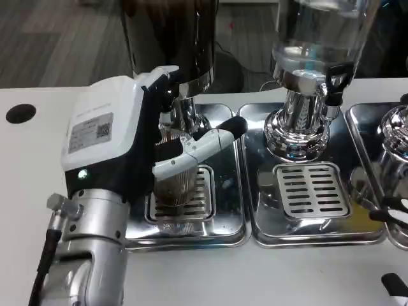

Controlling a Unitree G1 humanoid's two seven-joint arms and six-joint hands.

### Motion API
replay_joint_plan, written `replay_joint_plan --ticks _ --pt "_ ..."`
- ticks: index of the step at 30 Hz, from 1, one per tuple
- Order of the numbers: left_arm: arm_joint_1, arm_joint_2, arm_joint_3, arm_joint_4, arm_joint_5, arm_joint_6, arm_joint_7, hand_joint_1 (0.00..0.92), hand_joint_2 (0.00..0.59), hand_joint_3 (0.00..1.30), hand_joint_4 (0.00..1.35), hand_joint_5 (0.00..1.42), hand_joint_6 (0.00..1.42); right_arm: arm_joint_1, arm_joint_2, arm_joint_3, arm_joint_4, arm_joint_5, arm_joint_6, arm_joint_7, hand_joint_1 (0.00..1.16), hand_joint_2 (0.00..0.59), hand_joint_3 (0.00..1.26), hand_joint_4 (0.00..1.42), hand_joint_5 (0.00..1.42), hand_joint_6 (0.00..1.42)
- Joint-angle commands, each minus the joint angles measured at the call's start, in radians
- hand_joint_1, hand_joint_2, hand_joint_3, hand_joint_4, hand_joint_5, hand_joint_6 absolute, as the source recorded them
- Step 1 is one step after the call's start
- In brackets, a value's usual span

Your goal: Grasp the cup under the faucet to collect the drink, then remove the cup.

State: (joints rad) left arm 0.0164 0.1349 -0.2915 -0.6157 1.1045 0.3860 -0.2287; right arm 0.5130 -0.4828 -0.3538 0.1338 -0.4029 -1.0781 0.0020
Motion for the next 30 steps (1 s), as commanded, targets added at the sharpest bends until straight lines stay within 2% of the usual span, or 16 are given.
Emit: replay_joint_plan --ticks 1,21,30 --pt "0.033 0.000 -0.030 0.017 -0.014 -0.019 -0.030 0.053 0.036 0.34 0.30 0.80 0.91 0.007 -0.010 0.001 0.001 0.013 -0.004 -0.006 0.57 0.365 0.25 0.13 0.11 0.00" --pt "0.040 -0.010 -0.022 -0.008 -0.020 -0.027 -0.017 0.057 0.044 0.32 0.27 0.79 0.92 0.024 -0.010 0.009 0.005 0.032 -0.014 -0.002 0.58 0.357 0.26 0.13 0.12 0.00" --pt "0.058 -0.009 0.021 -0.045 -0.080 -0.093 0.091 0.048 0.044 0.21 0.13 0.53 0.89 0.025 -0.020 0.026 0.012 0.060 -0.019 0.007 0.58 0.358 0.26 0.13 0.12 0.00"
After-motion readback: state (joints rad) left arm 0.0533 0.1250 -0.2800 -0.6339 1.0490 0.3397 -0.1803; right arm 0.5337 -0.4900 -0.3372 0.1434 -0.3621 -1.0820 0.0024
